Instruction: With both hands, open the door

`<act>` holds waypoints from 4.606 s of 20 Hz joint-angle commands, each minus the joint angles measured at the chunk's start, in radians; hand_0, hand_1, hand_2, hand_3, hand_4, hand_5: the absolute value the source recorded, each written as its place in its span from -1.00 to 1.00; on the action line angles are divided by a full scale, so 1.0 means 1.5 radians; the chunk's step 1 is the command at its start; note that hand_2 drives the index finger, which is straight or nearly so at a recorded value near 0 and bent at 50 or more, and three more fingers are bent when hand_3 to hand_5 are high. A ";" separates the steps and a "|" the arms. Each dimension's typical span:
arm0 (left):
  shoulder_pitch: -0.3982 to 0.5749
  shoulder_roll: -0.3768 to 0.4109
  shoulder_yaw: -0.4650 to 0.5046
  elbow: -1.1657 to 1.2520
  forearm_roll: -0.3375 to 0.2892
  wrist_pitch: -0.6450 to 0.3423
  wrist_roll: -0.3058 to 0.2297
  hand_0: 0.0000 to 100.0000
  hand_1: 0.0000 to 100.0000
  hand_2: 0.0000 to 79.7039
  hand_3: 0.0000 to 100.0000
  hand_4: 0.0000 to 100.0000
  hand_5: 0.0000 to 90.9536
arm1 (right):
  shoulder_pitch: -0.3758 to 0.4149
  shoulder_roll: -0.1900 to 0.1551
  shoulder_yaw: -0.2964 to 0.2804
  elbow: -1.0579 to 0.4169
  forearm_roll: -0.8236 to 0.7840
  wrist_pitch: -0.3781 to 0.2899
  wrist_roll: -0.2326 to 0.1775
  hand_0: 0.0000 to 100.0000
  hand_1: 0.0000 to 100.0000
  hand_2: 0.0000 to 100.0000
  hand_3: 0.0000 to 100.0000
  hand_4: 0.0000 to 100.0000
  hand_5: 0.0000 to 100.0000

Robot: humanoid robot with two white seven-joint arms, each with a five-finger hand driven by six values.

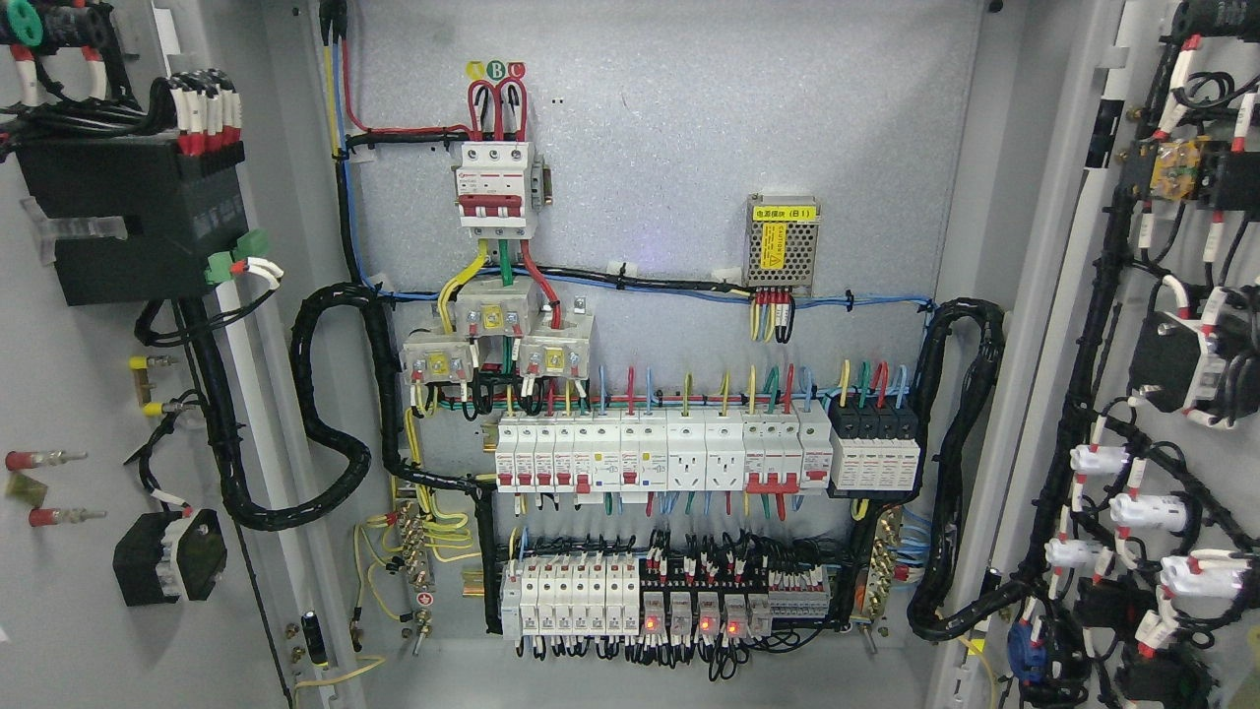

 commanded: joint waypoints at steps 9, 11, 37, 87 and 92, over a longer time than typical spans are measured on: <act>0.054 -0.045 0.141 -0.155 0.030 -0.002 0.027 -0.41 -1.00 -0.93 -0.95 -0.93 -1.00 | 0.052 -0.040 -0.076 0.053 -0.009 -0.044 0.006 -0.56 -1.00 -1.00 -1.00 -1.00 -1.00; 0.077 -0.055 0.176 -0.154 0.053 -0.002 0.027 -0.41 -1.00 -0.93 -0.95 -0.93 -1.00 | 0.057 -0.040 -0.076 0.062 -0.009 -0.048 0.007 -0.56 -1.00 -1.00 -1.00 -1.00 -1.00; 0.132 -0.070 0.467 -0.061 0.190 0.088 0.024 -0.41 -1.00 -0.93 -0.95 -0.92 -1.00 | 0.086 -0.099 -0.066 0.071 -0.066 -0.079 0.012 -0.56 -1.00 -1.00 -1.00 -1.00 -1.00; -0.157 0.190 0.470 0.394 0.297 0.164 -0.054 -0.41 -1.00 -0.93 -0.95 -0.93 -1.00 | 0.080 -0.139 -0.078 0.104 -0.096 -0.091 0.012 -0.56 -1.00 -1.00 -1.00 -1.00 -1.00; -0.155 0.186 0.469 0.385 0.297 0.164 -0.054 -0.41 -1.00 -0.93 -0.95 -0.93 -1.00 | 0.080 -0.137 -0.082 0.104 -0.096 -0.091 0.012 -0.56 -1.00 -1.00 -1.00 -1.00 -1.00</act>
